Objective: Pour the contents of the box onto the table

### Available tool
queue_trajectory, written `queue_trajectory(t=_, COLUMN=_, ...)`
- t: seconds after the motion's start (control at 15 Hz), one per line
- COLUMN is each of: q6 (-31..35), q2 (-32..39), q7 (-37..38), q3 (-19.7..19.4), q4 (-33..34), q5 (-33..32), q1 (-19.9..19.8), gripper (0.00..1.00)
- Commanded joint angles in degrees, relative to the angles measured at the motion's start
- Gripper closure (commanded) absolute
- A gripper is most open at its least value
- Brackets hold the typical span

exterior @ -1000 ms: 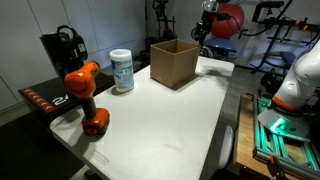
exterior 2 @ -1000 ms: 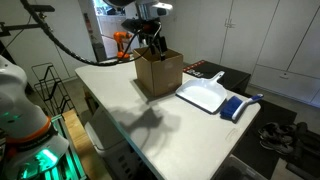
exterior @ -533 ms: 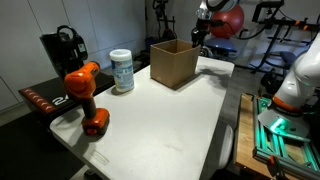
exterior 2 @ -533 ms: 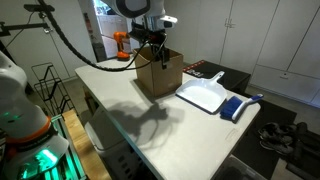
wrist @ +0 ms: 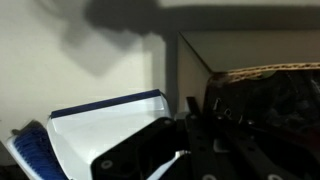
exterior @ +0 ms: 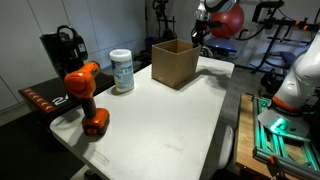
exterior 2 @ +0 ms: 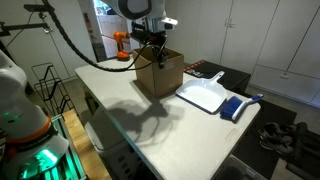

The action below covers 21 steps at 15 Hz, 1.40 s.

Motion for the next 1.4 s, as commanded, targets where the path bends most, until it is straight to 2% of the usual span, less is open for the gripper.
queue_trajectory(t=0.0, q6=-2.8, q2=-0.9, q7=-1.4, q3=0.1, q4=0.4, q5=0.7, q1=0.2, gripper=1.0)
queue_trajectory(t=0.47, q6=-10.2, q2=-7.5, q7=-1.8, q3=1.1, q4=0.8, q5=-2.1, q1=0.7, gripper=0.99)
queue_trajectory(t=0.73, q6=-13.2, q2=-12.2, q7=-0.4, q3=2.9, q4=2.1, q5=-7.0, q1=1.3, gripper=0.99)
queue_trajectory(t=0.93, q6=-15.5, q2=-15.6, q7=1.2, q3=5.8, q4=3.7, q5=-17.4, q1=1.0, gripper=0.99)
queue_trajectory(t=1.33, q6=-27.6, q2=-18.4, q7=0.3, q3=10.9, q4=8.0, q5=-35.2, q1=1.4, gripper=0.99)
